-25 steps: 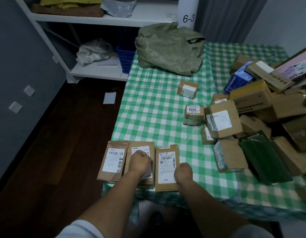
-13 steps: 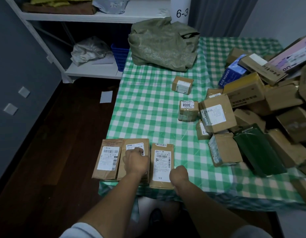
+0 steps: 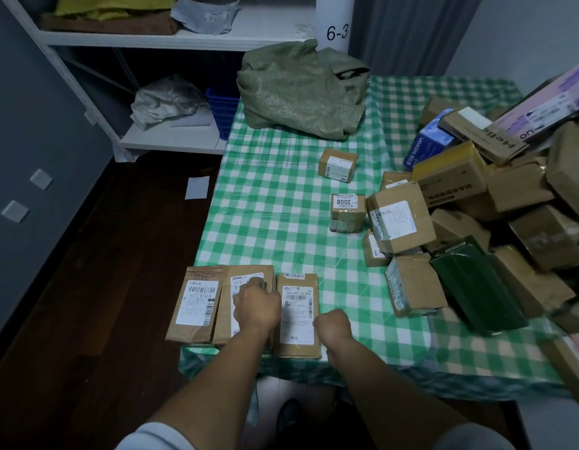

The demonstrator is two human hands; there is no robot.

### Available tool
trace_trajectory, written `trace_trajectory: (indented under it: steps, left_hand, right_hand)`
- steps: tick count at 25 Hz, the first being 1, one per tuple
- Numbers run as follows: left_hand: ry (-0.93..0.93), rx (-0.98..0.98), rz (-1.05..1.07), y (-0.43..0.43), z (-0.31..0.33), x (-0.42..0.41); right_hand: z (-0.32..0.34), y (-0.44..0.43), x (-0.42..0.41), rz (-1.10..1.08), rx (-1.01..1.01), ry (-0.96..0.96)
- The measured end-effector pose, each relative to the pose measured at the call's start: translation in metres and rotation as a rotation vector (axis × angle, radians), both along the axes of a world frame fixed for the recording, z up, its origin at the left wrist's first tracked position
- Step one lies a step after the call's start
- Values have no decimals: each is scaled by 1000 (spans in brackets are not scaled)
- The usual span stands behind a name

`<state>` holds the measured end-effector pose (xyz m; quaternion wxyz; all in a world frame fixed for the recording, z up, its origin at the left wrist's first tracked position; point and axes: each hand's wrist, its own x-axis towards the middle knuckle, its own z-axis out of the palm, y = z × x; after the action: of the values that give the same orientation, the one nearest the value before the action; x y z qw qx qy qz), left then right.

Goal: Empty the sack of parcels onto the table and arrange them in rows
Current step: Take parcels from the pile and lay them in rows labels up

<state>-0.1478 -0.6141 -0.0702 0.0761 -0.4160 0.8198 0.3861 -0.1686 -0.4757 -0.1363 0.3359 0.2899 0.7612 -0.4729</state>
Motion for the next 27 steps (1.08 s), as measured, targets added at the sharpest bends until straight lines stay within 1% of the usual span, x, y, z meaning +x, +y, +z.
trace_trajectory:
  steps: [3, 6, 10, 12, 15, 18, 22, 25, 27]
  left_hand:
    - [113, 99, 23, 10, 6, -19]
    - [122, 161, -12, 28, 11, -38]
    - [137, 304, 32, 64, 21, -70]
    - [133, 355, 25, 84, 26, -91]
    - [139, 410, -10, 116, 37, -123]
    - [140, 500, -30, 143, 39, -151]
    - [154, 598, -38, 172, 37, -176]
    - [143, 605, 40, 173, 32, -181]
    - [112, 599, 91, 166, 25, -177]
  right_hand:
    - [22, 14, -23, -67, -12, 56]
    - [40, 35, -52, -125, 19, 172]
    - [72, 73, -97, -115, 225, 295]
    - [86, 88, -118, -95, 314, 322]
    - [101, 114, -147, -62, 360, 349]
    - [104, 131, -172, 25, 438, 424]
    - [88, 136, -186, 257, 518, 488]
    - [76, 135, -190, 363, 588, 510]
    - [74, 134, -190, 389, 627, 505]
